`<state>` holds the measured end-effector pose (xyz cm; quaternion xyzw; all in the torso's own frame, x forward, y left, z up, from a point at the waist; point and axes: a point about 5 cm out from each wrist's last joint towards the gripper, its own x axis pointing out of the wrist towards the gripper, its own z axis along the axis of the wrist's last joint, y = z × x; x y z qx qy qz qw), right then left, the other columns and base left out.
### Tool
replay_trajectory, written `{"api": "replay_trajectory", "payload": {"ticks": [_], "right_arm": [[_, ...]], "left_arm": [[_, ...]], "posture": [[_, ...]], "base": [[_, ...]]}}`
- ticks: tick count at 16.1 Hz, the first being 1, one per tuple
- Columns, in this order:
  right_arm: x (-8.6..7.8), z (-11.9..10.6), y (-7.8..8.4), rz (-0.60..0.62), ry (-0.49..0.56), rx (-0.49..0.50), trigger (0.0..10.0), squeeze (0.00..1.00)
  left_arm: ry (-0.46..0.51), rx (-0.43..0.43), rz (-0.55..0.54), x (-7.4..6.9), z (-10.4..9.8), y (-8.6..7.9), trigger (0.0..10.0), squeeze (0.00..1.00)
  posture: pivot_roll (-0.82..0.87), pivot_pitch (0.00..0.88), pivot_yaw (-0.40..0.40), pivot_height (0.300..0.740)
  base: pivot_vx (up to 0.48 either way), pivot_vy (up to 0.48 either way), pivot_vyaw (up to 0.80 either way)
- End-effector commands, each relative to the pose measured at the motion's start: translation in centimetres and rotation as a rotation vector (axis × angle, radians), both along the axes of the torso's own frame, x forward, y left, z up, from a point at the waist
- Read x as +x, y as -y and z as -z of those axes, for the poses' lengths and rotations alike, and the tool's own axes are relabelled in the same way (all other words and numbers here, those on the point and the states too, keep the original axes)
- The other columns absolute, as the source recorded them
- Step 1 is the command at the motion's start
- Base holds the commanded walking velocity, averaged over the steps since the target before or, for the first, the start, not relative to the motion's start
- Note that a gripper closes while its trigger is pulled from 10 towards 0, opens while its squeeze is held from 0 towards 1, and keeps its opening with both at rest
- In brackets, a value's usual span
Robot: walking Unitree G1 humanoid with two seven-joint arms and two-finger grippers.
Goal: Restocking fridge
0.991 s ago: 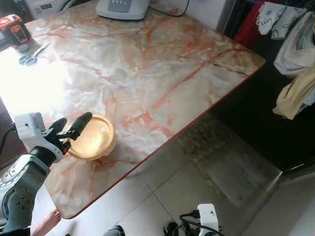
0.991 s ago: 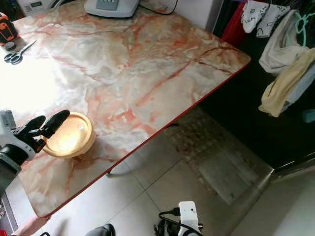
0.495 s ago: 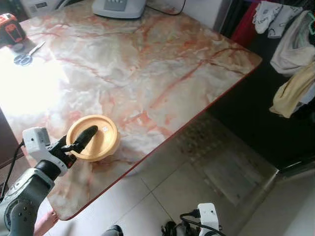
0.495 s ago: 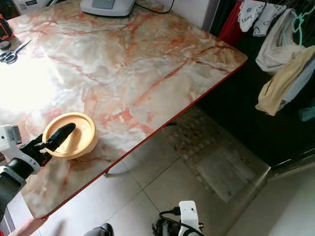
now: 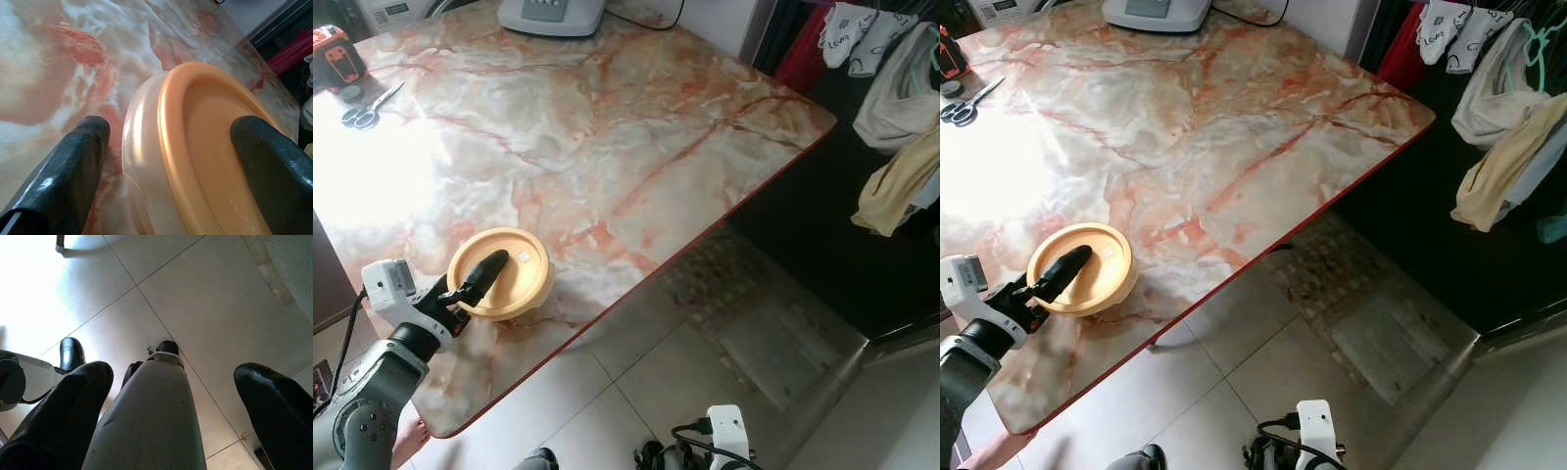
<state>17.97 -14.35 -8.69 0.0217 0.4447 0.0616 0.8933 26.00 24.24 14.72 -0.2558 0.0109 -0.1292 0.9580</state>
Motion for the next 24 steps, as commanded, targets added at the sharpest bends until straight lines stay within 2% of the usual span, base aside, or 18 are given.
{"api": "replay_trajectory", "payload": {"ticks": [1,3,4,5,6,7,8,9,23,24], "right_arm": [[-1.3,0.6,0.1,0.006,-0.048,-0.002,10.0,0.00],[-1.2,0.6,0.1,0.004,-0.048,-0.005,10.0,0.00],[-1.2,0.6,0.1,0.004,-0.049,-0.004,10.0,0.00],[-1.2,0.6,0.1,0.004,-0.049,-0.004,10.0,0.00],[-1.3,0.6,0.1,0.004,-0.049,-0.003,10.0,0.00],[-1.3,0.6,0.0,0.004,-0.049,-0.003,10.0,0.00],[-1.3,0.6,0.0,0.004,-0.049,-0.003,10.0,0.00],[-1.3,0.6,0.0,0.004,-0.050,-0.004,10.0,0.00],[-1.3,0.6,0.0,0.004,-0.050,-0.004,10.0,0.00],[-1.3,0.6,0.0,0.006,-0.053,-0.005,10.0,0.00]], "left_arm": [[-0.030,-0.036,0.016,0.7,1.2,0.6,10.0,0.00],[-0.015,-0.045,0.023,1.3,1.0,0.8,10.0,0.00],[-0.013,-0.048,0.031,1.5,1.0,1.0,9.0,0.00],[-0.013,-0.049,0.035,1.6,1.0,1.1,9.0,0.00],[-0.014,-0.044,0.051,2.0,1.0,1.6,6.1,0.00],[-0.013,-0.043,0.055,2.1,1.1,1.7,6.1,0.00],[-0.014,-0.043,0.060,2.2,1.1,1.8,4.7,0.00],[-0.026,-0.022,0.084,2.4,1.4,2.3,1.1,0.00],[-0.021,-0.013,0.092,2.5,1.6,2.4,1.1,0.00],[-0.013,-0.002,0.088,2.6,1.4,2.8,0.0,0.00]], "posture": [[0.05,0.247,-0.076,0.740],[0.05,0.246,-0.076,0.740],[0.04,0.244,-0.075,0.740],[0.04,0.244,-0.075,0.740],[0.04,0.243,-0.073,0.740],[0.04,0.243,-0.073,0.740],[0.04,0.242,-0.073,0.740],[0.04,0.242,-0.072,0.740],[0.04,0.242,-0.072,0.740],[0.04,0.250,-0.072,0.740]], "base": [[0.000,0.000,0.00],[0.000,0.000,0.00],[0.000,0.000,0.00],[0.000,0.000,0.00],[0.000,0.000,0.00],[0.000,0.000,0.00],[0.000,0.000,0.00],[0.000,0.000,0.00],[0.000,0.000,0.00],[0.000,0.000,0.00]]}}
